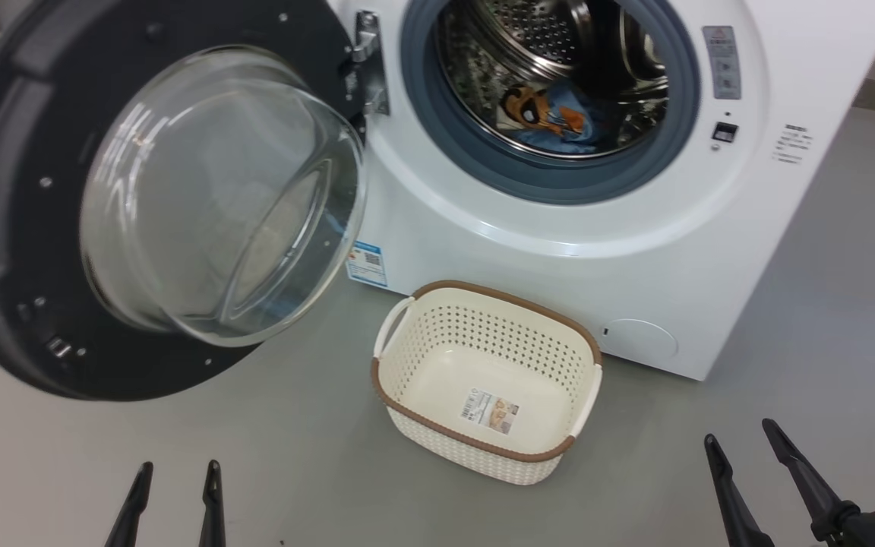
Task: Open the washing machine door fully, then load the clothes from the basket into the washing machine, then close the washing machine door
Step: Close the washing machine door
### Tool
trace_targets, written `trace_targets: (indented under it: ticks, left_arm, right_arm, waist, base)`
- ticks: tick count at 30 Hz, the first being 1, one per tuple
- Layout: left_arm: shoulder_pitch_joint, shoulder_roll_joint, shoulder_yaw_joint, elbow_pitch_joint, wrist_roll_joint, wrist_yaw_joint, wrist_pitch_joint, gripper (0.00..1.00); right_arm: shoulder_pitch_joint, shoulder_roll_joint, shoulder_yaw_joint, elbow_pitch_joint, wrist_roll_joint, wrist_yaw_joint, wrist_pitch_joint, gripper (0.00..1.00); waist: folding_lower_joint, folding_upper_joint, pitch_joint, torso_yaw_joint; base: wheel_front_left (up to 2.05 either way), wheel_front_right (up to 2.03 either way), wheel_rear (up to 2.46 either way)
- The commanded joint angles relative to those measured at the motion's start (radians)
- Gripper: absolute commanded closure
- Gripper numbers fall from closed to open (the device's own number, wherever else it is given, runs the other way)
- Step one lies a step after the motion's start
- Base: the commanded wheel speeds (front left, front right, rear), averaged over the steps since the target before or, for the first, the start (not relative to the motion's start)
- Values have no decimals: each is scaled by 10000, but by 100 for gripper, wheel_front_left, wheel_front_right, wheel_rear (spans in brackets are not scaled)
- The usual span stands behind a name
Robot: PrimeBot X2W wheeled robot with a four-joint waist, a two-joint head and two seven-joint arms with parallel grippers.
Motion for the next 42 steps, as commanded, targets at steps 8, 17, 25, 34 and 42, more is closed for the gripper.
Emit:
trace_targets:
  ticks: [8, 17, 25, 34, 42]
  left_arm:
    - [-225, 47, 605, -505, 69, 37, -118, 0]
    - [36, -117, 869, -813, 202, 101, -120, 0]
    - [113, -236, 995, -869, 278, -26, -121, 0]
    - [91, -380, 1128, -961, 241, -375, -121, 100]
    - [21, -1029, 1527, -1530, -613, -1281, -122, 100]
  right_arm:
    - [-463, -229, 690, -83, 5, 16, -48, 0]
    - [-847, -379, 965, 109, 114, 16, -48, 0]
    - [-855, -354, 984, 147, 157, 16, -48, 0]
    - [-847, -342, 956, 106, 146, 16, -48, 0]
    - [-813, -359, 906, 82, 123, 16, -48, 0]
  waist:
    - [0, 0, -47, 561]
    - [0, 0, 0, 612]
    - [0, 0, 5, 608]
    - [0, 0, 11, 613]
    - [0, 0, 33, 619]
  base:
    - [0, 0, 0]
    - [0, 0, 0]
    - [0, 0, 0]
    - [0, 0, 0]
    - [0, 0, 0]
